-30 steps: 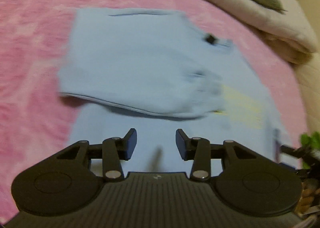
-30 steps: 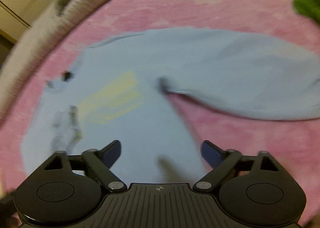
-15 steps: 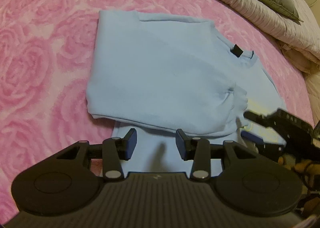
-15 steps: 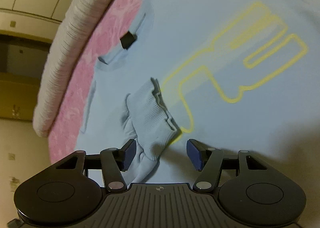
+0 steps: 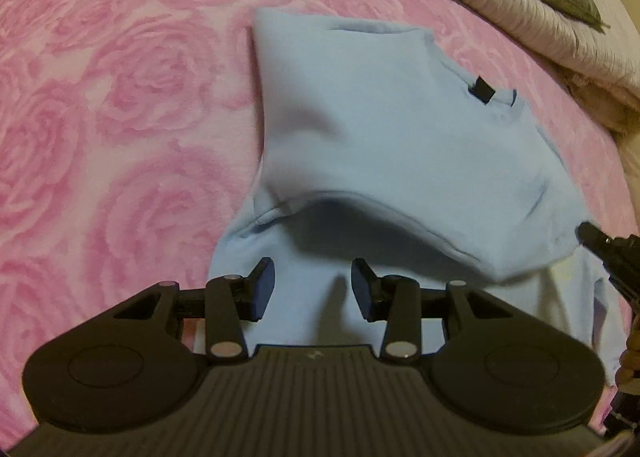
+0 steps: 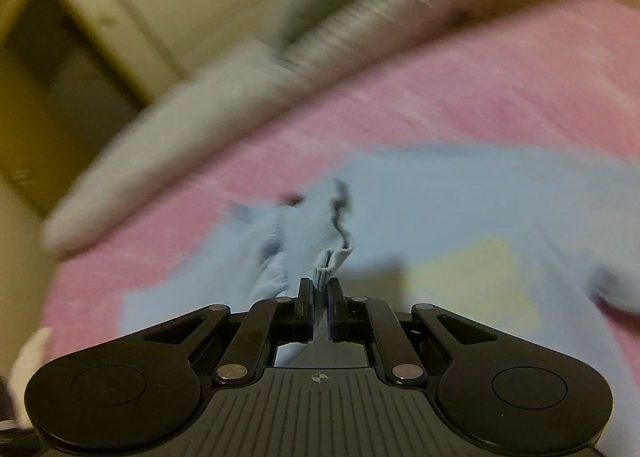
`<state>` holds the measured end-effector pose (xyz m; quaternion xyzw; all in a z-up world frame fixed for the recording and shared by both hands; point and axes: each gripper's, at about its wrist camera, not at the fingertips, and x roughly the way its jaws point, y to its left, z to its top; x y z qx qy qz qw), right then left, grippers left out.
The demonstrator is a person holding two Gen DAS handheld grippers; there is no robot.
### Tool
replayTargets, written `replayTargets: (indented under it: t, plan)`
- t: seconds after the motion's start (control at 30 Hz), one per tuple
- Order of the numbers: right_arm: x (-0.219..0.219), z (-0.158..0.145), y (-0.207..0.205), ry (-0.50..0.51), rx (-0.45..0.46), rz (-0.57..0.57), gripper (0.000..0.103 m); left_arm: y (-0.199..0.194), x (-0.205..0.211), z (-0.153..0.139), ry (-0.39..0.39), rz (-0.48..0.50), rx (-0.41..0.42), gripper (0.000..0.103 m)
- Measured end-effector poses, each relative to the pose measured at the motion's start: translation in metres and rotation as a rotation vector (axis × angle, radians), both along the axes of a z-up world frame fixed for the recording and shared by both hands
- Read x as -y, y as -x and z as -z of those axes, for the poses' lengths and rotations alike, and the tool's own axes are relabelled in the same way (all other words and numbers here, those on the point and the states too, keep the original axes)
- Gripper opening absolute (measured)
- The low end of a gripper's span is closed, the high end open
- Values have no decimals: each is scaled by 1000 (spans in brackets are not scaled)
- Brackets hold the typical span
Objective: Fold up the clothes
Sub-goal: 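Grasp the other sleeve cuff with the right gripper and fold it across the body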
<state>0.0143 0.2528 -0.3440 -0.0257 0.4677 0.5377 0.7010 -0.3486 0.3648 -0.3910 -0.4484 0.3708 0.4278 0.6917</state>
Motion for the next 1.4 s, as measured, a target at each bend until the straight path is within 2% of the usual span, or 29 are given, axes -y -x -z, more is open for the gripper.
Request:
replayTargets:
  t: [0.07,0.23,0.27,0.43,0.5,0.6,0.73,0.8,0.9,0.93,1.03,1.1,1.2,1.23,1.33,1.37,1.4]
  plan:
    - [4,11,-11,44,-7,45,5,-4,0,1,-8,12,-11,37]
    - [0,-7,-9,-50,83,36,5,-7,-3,4,-17,27,-40,36]
    - [-2,-6,-9,-33,97,38,5,-8,-3,3,-22,29,-48,36]
    - [1,30,-20,177,93,75,5,-10,-6,1,-46,4,-79,33]
    - [8,27,-24,137,78,85,5,-9,-6,0,-55,-2,-85,33]
    - [12,5,-19,11,140,65,5,-10,-7,4,-56,-5,-105,31]
    - [5,22,-24,140,140,68,5,-14,-8,1,-59,-7,-131,31]
    - [7,36,-30,222,99,78,6,-16,-8,-6,-68,-10,-137,31]
    - [14,31,-32,244,108,104,12,-20,-7,-21,-111,-4,-124,31]
    - [16,27,-30,247,138,111,12,-23,-7,-26,-137,7,-125,31]
    - [19,16,-30,213,180,105,14,-35,-7,-28,-178,48,-162,31]
    - [21,19,-30,205,150,65,15,-45,-8,-20,-179,83,-200,32]
    - [23,40,-39,332,76,74,15,-55,-10,2,-124,113,-276,31]
    - [36,42,-43,328,25,110,15,-58,-8,-2,-132,115,-281,30]
    - [89,34,-59,227,-117,236,17,-65,-1,-18,-149,127,-269,31]
    - [108,30,-68,205,-149,282,21,-67,3,-22,-144,128,-259,31]
    - [130,28,-78,194,-171,337,29,-70,7,-26,-134,130,-244,32]
